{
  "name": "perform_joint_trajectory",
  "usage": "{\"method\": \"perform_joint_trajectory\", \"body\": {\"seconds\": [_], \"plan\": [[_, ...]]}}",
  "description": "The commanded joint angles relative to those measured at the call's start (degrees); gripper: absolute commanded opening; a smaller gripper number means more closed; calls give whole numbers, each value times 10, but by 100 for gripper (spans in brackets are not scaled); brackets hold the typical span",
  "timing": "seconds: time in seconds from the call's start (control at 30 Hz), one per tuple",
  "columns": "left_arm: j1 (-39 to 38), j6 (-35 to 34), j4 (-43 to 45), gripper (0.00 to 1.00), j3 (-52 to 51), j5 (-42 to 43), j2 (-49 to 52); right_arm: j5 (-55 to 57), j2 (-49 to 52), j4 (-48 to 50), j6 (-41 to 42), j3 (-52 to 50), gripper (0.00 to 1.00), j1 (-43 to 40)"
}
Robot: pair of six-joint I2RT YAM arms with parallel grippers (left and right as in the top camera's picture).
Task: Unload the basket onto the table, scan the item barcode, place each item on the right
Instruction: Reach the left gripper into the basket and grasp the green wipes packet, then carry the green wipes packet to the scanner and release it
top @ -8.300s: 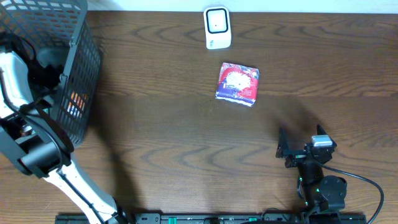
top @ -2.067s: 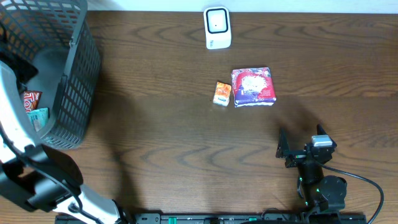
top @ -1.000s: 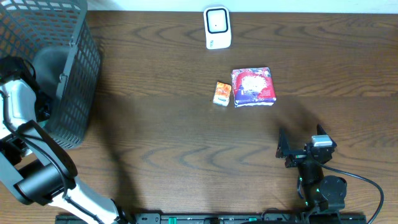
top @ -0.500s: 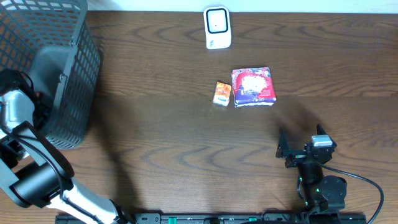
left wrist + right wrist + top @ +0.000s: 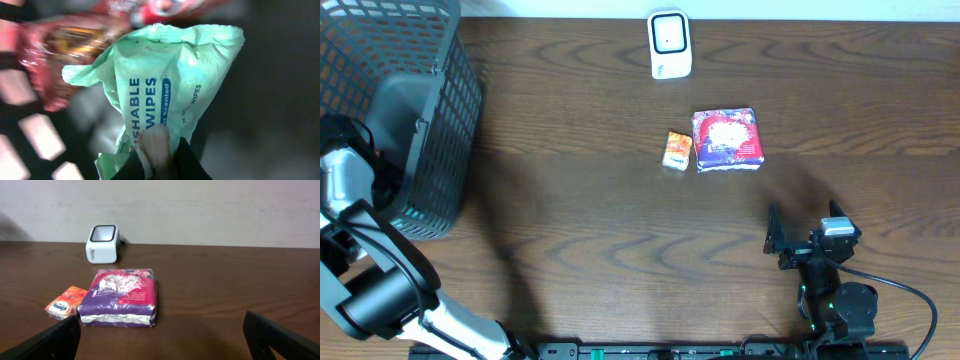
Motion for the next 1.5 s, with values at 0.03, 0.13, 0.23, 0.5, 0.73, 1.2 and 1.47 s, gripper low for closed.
{"method": "perform_joint_trajectory", "body": {"seconds": [0.03, 0.13, 0.23, 0.5, 0.73, 1.2, 1.47], "plan": [[-1, -35, 21, 7, 39, 128, -89, 5, -3, -2, 6, -1, 99, -1], [-1, -110, 78, 7, 41, 160, -185, 5, -3, -2, 6, -1, 99, -1], [-1, -149, 125, 7, 41, 171, -254, 4, -3, -2, 6, -1, 99, -1], [-42, -192, 247, 7, 41, 278, -415, 5, -3, -2, 6, -1, 99, -1], [-214, -161, 251, 7, 39, 308, -435, 5, -3, -2, 6, -1, 99, -1], [-490, 21, 199, 7, 38, 303, -250, 5, -3, -2, 6, -1, 99, -1], [-548, -10, 202, 7, 38, 295, -109, 5, -3, -2, 6, -1, 99, -1]]}}
